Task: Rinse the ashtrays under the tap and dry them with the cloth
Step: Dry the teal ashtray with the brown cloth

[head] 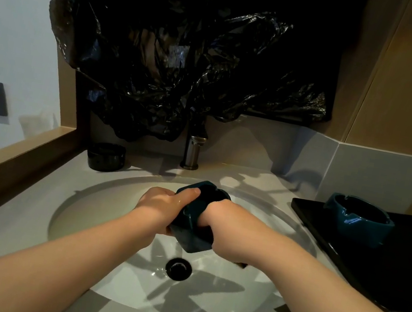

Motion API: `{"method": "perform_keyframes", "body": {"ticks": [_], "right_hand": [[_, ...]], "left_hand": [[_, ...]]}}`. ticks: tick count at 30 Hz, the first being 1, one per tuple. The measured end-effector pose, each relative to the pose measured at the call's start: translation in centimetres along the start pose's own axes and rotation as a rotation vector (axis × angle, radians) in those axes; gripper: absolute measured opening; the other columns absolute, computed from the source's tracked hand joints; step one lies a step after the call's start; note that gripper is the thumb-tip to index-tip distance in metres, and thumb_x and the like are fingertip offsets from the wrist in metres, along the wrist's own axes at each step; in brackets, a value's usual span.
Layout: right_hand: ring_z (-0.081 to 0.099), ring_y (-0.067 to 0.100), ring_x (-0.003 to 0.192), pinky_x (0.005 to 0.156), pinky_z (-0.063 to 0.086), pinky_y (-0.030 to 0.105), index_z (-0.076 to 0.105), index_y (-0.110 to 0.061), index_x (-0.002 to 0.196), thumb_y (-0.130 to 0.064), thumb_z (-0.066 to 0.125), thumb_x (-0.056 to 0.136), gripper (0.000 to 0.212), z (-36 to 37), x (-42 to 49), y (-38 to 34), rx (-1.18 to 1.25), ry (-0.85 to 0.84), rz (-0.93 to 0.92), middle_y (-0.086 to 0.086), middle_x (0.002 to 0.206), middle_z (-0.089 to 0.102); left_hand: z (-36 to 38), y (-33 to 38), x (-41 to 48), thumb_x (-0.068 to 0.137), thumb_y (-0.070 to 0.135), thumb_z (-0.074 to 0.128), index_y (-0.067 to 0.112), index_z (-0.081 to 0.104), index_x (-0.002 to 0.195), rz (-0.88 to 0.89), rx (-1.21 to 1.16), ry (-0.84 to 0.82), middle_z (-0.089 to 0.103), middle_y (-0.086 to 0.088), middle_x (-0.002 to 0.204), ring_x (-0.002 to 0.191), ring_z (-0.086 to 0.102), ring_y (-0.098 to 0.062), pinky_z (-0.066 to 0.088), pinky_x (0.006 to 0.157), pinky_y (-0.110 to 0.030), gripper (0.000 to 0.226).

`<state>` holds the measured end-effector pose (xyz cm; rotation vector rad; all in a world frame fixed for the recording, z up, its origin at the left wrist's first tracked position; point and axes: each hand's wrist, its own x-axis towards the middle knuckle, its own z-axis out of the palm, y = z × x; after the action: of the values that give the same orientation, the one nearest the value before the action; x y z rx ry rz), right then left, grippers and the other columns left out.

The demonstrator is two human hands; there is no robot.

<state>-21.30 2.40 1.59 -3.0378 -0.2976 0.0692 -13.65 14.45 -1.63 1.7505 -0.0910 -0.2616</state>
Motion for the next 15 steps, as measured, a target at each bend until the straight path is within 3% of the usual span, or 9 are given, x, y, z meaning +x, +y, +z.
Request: {"method": "perform_keyframes", "body": {"ticks": [2,5,9,12,15], "right_hand": [[0.053,0.023,0.073,0.057,0.040,0.028,0.064,-0.011,0.093,0.004,0.048,0.081,0.025,-0.1,-0.1,0.2,-0.119,0.070,-0.042,0.003,0.078,0.056],[0.055,0.021,0.091,0.077,0.048,0.034,0.068,-0.016,0.100,0.003,0.054,0.079,0.031,-0.7,-0.5,2.2,-0.223,0.287,-0.177,0.000,0.096,0.065],[0.061,0.025,0.083,0.069,0.055,0.036,0.075,-0.010,0.097,0.008,0.077,0.062,0.039,-0.5,0.0,4.0,-0.221,0.568,-0.350,0.003,0.098,0.072],[0.061,0.026,0.083,0.066,0.056,0.036,0.075,-0.010,0.097,0.004,0.083,0.059,0.041,0.9,1.0,3.9,-0.286,0.563,-0.395,0.005,0.103,0.071],[0.054,0.025,0.092,0.071,0.052,0.040,0.073,-0.018,0.102,-0.008,0.078,0.069,0.035,1.2,1.6,3.8,-0.326,0.450,-0.355,-0.002,0.108,0.069]], "left_hand": [[-0.1,0.1,0.0,0.084,0.044,0.068,0.010,0.063,0.084,-0.028,-0.051,-0.034,0.071,-0.014,0.090,0.082,0.070,-0.030,0.060,0.066,-0.037,0.034],[-0.6,0.0,0.1,0.083,0.048,0.067,0.011,0.064,0.095,-0.079,-0.094,-0.080,0.071,-0.013,0.095,0.084,0.070,-0.028,0.059,0.062,-0.036,0.039],[-0.9,-0.2,0.2,0.085,0.051,0.062,0.016,0.063,0.101,-0.117,-0.112,-0.141,0.071,-0.011,0.099,0.089,0.068,-0.027,0.057,0.062,-0.035,0.039],[-1.0,0.0,0.1,0.089,0.050,0.058,0.019,0.064,0.102,-0.132,-0.138,-0.186,0.072,-0.011,0.097,0.089,0.069,-0.026,0.057,0.060,-0.034,0.034],[-1.1,-0.1,0.1,0.089,0.047,0.058,0.017,0.063,0.103,-0.132,-0.106,-0.200,0.072,-0.013,0.097,0.086,0.070,-0.026,0.058,0.059,-0.035,0.034]]}}
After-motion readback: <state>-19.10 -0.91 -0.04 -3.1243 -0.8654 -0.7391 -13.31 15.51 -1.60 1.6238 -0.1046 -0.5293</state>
